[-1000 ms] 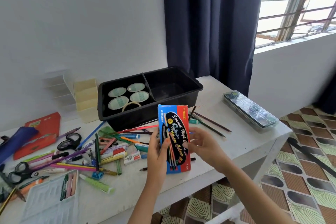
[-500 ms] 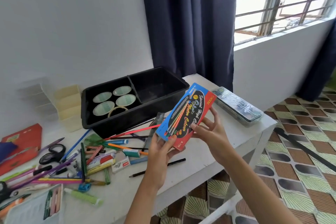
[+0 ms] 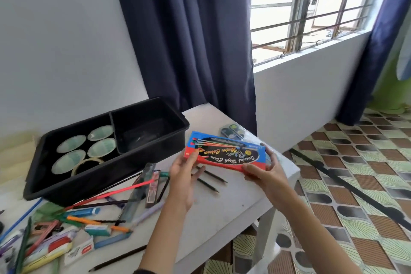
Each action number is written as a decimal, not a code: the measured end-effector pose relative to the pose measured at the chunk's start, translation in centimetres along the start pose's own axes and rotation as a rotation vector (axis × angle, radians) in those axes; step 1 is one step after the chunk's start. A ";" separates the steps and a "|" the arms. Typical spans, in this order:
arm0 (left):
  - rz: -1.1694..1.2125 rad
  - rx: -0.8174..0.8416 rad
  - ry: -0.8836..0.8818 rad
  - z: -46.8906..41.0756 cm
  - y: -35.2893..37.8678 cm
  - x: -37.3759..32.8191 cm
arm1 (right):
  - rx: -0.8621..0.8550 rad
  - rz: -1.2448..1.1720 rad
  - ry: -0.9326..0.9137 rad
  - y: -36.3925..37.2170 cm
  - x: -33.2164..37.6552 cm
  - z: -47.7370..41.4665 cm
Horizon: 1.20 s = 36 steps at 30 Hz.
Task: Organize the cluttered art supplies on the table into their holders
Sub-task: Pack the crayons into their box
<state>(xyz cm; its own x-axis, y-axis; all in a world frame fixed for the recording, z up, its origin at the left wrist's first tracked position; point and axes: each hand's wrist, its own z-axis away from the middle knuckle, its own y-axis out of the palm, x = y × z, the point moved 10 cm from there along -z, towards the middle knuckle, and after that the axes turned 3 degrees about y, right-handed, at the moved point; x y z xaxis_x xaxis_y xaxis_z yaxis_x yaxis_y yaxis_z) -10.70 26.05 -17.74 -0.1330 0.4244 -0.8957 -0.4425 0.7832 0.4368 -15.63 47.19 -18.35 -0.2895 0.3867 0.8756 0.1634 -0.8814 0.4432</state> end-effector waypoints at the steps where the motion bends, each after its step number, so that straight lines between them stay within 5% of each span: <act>1: 0.041 0.006 -0.001 -0.5 1.0 0.5 | -0.005 0.026 -0.004 -0.6 0.3 -0.2; 6: 0.053 0.035 0.006 -2.8 6.0 3.5 | -0.101 0.352 -0.121 -4.4 2.5 -1.7; 10: -0.019 -0.011 0.007 -5.4 7.5 5.3 | -0.274 1.009 -0.318 -6.4 5.0 -3.0; 13: -0.104 -0.079 -0.009 -6.8 7.5 6.9 | -0.325 1.249 -0.360 -6.6 5.4 -3.3; 19: -0.263 -0.027 0.012 -6.8 9.9 8.0 | -0.167 1.234 -0.425 -5.4 3.9 -4.1; 22: -0.351 0.019 0.012 -6.2 10.8 9.4 | -0.228 1.228 -0.515 -5.6 3.9 -4.0; 36: -0.484 -0.257 0.031 -6.1 10.4 9.5 | -0.283 1.275 -0.411 -5.7 4.2 -6.1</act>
<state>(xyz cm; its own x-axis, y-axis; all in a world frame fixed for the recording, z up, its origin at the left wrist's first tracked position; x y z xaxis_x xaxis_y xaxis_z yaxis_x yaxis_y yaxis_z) -21.95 35.40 -22.20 0.1152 0.0271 -0.9930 -0.6614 0.7479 -0.0564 -23.51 52.19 -18.37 0.2215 -0.7191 0.6586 -0.1070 -0.6892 -0.7166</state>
